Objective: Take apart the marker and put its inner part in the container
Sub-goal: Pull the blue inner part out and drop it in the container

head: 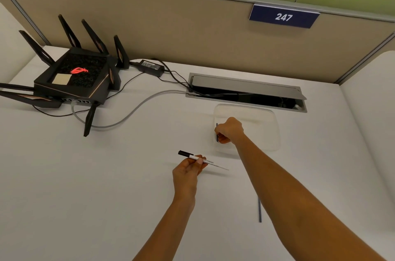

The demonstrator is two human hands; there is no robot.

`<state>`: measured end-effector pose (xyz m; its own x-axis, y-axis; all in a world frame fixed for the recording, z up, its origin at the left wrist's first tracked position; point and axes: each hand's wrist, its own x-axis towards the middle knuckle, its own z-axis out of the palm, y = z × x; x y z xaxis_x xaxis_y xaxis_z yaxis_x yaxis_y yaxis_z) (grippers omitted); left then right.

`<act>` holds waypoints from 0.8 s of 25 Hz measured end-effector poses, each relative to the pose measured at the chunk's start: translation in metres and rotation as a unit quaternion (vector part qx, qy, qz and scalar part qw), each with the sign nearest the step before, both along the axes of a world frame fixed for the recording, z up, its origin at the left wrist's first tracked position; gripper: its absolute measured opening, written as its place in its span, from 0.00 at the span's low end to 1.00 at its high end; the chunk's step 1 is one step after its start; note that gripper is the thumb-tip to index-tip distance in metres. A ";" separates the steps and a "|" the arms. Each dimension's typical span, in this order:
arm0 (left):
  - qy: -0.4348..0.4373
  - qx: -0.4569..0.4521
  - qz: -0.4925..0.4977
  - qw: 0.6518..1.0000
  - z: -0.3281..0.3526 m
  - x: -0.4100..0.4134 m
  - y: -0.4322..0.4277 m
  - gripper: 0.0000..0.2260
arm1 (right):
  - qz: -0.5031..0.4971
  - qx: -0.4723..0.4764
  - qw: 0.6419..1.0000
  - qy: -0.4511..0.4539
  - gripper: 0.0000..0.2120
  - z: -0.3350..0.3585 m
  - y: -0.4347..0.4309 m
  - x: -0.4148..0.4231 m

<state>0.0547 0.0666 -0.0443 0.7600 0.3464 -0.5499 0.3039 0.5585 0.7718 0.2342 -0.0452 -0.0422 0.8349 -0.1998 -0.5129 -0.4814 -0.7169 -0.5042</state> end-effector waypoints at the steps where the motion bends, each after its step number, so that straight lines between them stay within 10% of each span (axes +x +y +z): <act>1: 0.000 0.000 0.003 1.000 0.000 0.000 0.001 0.07 | 0.005 -0.010 1.000 -0.003 0.14 -0.001 0.000 0.000; 20: -0.028 -0.002 0.004 1.000 0.032 -0.018 -0.006 0.09 | -0.029 -0.004 0.996 -0.084 0.10 0.057 -0.055 -0.018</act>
<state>0.0366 0.0602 -0.0123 0.7868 0.3505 -0.5080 0.2564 0.5631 0.7856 0.2164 -0.0999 0.0143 0.8953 -0.2540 -0.3660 -0.4322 -0.6943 -0.5754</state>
